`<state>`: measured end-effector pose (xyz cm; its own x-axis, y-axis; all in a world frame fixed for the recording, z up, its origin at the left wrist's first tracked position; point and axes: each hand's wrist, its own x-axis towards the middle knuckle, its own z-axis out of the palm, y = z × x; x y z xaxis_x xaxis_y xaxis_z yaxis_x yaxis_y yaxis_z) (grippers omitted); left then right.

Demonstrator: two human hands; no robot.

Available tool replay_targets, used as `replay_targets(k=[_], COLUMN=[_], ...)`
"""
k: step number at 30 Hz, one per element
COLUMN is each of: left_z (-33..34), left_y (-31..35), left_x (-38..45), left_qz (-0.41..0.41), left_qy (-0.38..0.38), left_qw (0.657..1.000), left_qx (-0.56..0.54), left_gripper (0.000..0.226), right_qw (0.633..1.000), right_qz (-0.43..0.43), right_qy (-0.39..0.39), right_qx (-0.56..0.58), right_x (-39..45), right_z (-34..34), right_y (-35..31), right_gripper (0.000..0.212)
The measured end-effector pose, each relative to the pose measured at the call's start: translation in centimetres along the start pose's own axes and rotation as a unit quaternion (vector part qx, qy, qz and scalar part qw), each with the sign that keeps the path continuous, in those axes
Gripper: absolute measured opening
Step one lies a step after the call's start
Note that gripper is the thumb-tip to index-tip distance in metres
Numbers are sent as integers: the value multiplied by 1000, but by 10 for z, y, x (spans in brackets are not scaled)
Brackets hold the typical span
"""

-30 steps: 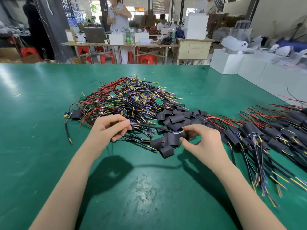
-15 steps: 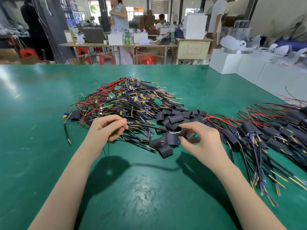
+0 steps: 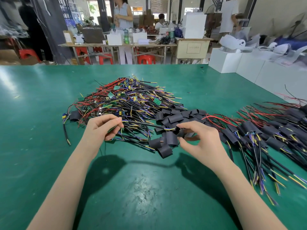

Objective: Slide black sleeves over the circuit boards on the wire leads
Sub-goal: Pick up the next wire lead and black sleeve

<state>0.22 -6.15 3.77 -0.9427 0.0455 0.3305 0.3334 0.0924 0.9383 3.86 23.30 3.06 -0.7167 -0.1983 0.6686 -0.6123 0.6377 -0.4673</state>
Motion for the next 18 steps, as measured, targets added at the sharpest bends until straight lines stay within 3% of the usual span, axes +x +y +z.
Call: replay_targets(k=[6, 12, 18], left_z=[3, 14, 38], left_y=[-4, -12, -7], left_x=[-1, -3, -14], left_qz=[16, 57, 94], left_qy=[-33, -41, -85], left_qw=[998, 974, 959], left_qx=[57, 216, 253], left_gripper=[25, 22, 17], right_qw=[1000, 984, 979], right_qz=[7, -21, -45], right_qy=[-21, -92, -121], right_qx=[-9, -151, -160], right_x=[-1, -2, -2], right_z=[0, -3, 7], right_y=[-1, 1, -3], right_gripper=[32, 25, 23])
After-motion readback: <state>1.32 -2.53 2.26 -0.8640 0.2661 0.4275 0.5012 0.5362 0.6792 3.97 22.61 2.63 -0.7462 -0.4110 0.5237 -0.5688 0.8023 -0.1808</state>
